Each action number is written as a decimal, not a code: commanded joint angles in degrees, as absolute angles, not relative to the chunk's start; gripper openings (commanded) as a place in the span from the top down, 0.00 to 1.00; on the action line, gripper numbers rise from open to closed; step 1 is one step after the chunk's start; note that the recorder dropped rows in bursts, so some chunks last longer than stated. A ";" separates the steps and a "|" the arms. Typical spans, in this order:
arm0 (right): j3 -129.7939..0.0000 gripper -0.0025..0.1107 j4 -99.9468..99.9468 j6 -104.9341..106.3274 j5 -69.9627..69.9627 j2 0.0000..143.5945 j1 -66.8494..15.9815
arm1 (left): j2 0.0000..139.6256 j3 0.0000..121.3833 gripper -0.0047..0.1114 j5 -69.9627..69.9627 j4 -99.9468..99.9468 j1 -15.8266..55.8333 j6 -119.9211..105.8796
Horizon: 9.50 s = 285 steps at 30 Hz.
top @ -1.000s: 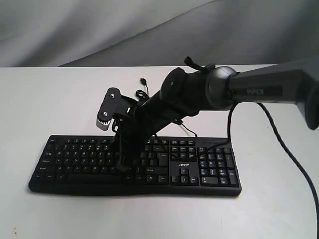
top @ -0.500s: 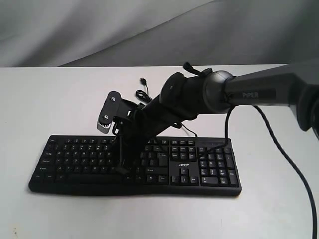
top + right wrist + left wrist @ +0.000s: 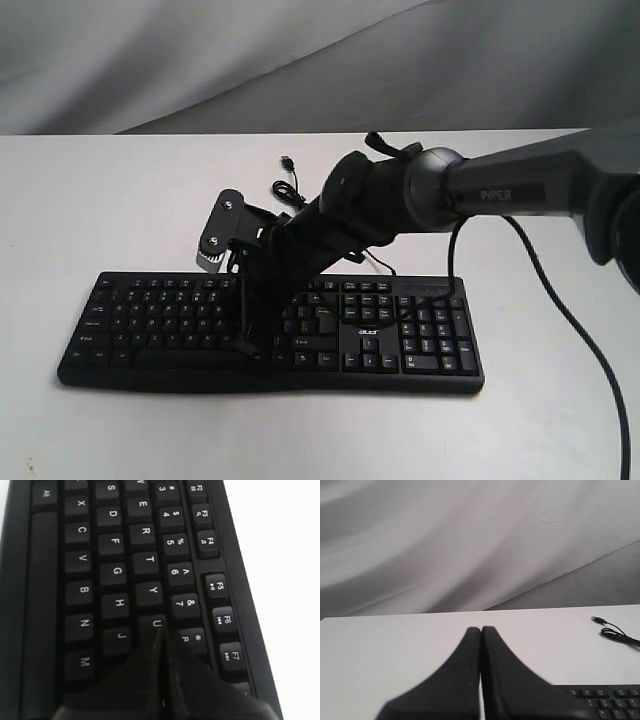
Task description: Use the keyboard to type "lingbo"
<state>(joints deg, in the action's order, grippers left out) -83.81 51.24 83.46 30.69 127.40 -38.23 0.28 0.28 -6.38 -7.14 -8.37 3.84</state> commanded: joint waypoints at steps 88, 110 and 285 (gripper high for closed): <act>-95.44 0.98 47.54 78.77 36.74 132.97 -42.86 | 0.00 0.00 0.96 -5.97 -7.16 -7.99 3.96; -91.66 0.98 42.79 75.29 37.67 129.55 -44.04 | 0.00 0.00 0.96 -5.97 -7.16 -7.99 3.96; -2.24 0.98 13.50 1.38 5.78 4.79 5.23 | 0.00 0.00 0.96 -5.97 -7.16 -7.99 3.96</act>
<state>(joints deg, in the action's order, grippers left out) -5.27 16.87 1.56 5.97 5.93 4.77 0.28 0.28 -6.38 -7.14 -8.37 3.84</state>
